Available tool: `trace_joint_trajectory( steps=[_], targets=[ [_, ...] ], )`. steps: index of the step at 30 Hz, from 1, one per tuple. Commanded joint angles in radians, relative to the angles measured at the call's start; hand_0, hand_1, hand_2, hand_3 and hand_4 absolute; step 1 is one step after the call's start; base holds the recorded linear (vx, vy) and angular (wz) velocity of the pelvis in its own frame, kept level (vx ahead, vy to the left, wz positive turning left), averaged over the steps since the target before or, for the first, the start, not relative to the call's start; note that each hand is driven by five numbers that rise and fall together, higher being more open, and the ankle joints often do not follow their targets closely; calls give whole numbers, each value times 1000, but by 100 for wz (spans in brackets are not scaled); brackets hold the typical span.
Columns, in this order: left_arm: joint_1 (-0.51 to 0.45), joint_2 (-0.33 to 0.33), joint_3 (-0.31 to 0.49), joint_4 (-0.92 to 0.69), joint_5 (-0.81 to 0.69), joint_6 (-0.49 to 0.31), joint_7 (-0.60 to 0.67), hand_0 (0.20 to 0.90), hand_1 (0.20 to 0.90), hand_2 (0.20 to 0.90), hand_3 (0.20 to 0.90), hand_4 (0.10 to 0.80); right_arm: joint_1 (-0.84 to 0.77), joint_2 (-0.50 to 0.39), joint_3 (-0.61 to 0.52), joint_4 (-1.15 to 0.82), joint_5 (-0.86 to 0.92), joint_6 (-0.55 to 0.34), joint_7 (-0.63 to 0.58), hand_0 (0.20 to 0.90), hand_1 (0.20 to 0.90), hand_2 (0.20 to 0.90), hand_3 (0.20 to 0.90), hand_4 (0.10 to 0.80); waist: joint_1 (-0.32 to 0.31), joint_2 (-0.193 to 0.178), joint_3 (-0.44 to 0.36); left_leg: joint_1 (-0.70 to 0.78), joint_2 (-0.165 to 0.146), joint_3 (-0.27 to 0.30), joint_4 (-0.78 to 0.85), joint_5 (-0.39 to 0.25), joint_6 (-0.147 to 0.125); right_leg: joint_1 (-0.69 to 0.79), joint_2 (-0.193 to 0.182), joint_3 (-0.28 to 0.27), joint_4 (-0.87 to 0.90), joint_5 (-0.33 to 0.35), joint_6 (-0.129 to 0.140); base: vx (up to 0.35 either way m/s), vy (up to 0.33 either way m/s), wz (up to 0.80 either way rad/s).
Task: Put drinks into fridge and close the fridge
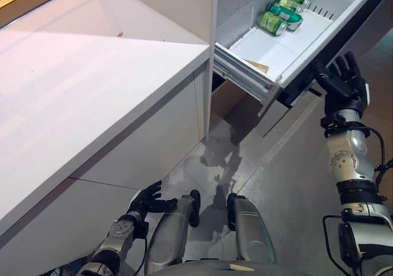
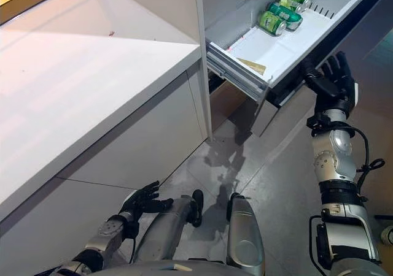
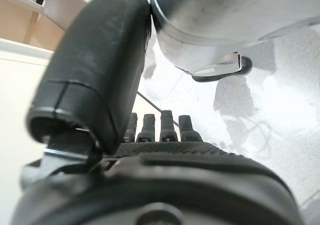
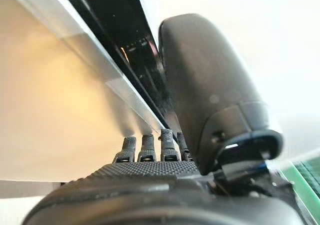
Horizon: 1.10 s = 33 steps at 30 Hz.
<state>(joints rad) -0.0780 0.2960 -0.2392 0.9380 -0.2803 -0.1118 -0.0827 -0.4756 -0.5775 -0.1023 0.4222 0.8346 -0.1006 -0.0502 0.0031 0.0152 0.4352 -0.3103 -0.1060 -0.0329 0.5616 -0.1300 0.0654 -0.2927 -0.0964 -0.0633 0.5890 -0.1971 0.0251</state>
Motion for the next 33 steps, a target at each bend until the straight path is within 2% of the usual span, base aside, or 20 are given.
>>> trace_joint_trajectory(
  steps=[1, 11, 17, 22, 27, 30, 33],
  targets=[
    [128, 58, -26, -7, 60, 22, -10, 900, 900, 900, 900, 800, -117, 18, 200, -238, -57, 4, 252, 900, 900, 900, 900, 800, 99, -41, -48, 90, -25, 10, -53, -92, 38, 71, 27, -13, -77, 56, -17, 51, -44, 11],
    [142, 77, -32, -23, 97, 25, -30, 900, 900, 900, 900, 800, -153, -7, 209, -175, -68, 33, 211, 900, 900, 900, 900, 800, 124, -50, -67, 145, -13, -9, -144, -54, 26, 148, 31, -36, -195, 91, -5, 35, -25, 15],
    [121, 88, -50, -26, 82, 24, -46, 900, 900, 900, 900, 800, -216, -26, 203, -83, -31, -19, 159, 900, 900, 900, 900, 800, 142, -50, -75, 170, -5, -21, -192, -32, 19, 187, 32, -57, -253, 105, -4, -5, -33, 14],
    [122, 80, -47, -12, 81, 30, -45, 900, 900, 900, 900, 800, -209, -23, 189, -69, -52, -47, 101, 900, 900, 900, 900, 800, 137, -51, -96, 204, 3, -27, -255, -6, 9, 217, 37, -62, -311, 116, -4, -9, -4, 3],
    [132, 63, -25, 17, 69, 46, -46, 900, 900, 900, 900, 800, -109, -1, 160, -88, -51, -21, 58, 900, 900, 900, 900, 800, 111, -60, -132, 245, 19, -13, -331, 16, -4, 248, 47, -55, -383, 131, -1, -6, -2, -1],
    [138, 46, -7, 28, 40, 59, -47, 900, 900, 900, 900, 800, 8, 43, 162, -102, -52, 19, 62, 900, 900, 900, 900, 800, 83, -61, -164, 279, 32, 5, -399, 36, -16, 270, 57, -45, -435, 141, 1, -44, -1, -8],
    [148, 18, 11, 31, 2, 73, -43, 900, 900, 900, 900, 800, 176, 103, 173, -63, -121, 50, 128, 900, 900, 900, 900, 800, 57, -58, -204, 308, 48, 24, -465, 60, -26, 288, 65, -46, -474, 147, 3, -45, -5, -12]
  ],
)
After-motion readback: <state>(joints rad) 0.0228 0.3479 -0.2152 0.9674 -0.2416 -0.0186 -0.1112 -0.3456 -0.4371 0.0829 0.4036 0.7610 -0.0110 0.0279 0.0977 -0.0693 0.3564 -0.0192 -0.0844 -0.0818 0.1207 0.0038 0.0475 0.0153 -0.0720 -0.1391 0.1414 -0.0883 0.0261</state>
